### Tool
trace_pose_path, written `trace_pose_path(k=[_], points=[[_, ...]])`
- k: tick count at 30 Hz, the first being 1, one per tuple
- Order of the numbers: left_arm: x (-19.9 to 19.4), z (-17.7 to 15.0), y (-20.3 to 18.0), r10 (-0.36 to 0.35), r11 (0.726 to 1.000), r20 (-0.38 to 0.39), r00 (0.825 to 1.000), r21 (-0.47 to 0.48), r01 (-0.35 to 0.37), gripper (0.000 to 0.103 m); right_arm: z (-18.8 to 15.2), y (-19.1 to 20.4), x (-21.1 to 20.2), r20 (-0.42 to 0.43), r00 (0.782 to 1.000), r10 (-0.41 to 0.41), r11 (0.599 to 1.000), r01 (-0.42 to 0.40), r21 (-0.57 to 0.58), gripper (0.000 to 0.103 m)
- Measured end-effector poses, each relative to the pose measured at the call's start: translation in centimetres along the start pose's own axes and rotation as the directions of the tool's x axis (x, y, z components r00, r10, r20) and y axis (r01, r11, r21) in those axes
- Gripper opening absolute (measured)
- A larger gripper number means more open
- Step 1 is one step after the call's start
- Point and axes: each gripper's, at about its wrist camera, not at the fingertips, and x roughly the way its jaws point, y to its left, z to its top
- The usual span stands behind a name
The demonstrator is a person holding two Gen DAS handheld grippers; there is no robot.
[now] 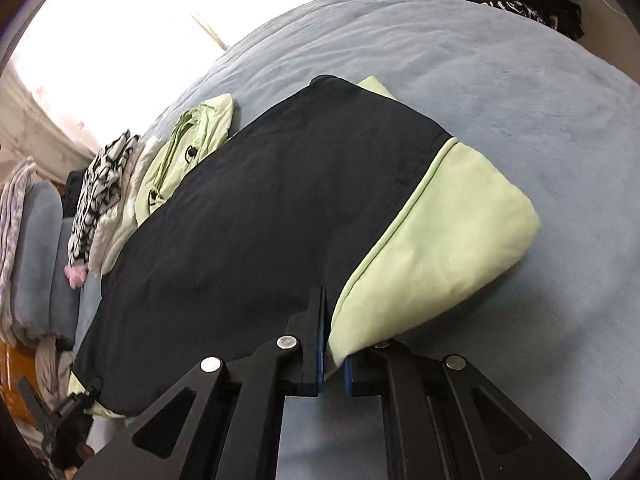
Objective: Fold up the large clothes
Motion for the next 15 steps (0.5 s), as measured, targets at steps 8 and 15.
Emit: trace_pose_path(k=[8,15], points=[[-2.9,-2.6,2.4,0.027,0.999,-0.056,0.998,0.03,-0.026,0.004,-4.2,-1.8,-5.1,-0.059,0.997,-0.04,0.993,0.034,-0.114,0.005],[-3.9,-3.5,3.3,0.031,0.996,-0.101,0.994,0.091,-0.022,0.012,-4.6,-2.8,-6.8,-0.139,0.99,-0.037,0.985,0.013,-0.17,0.012]])
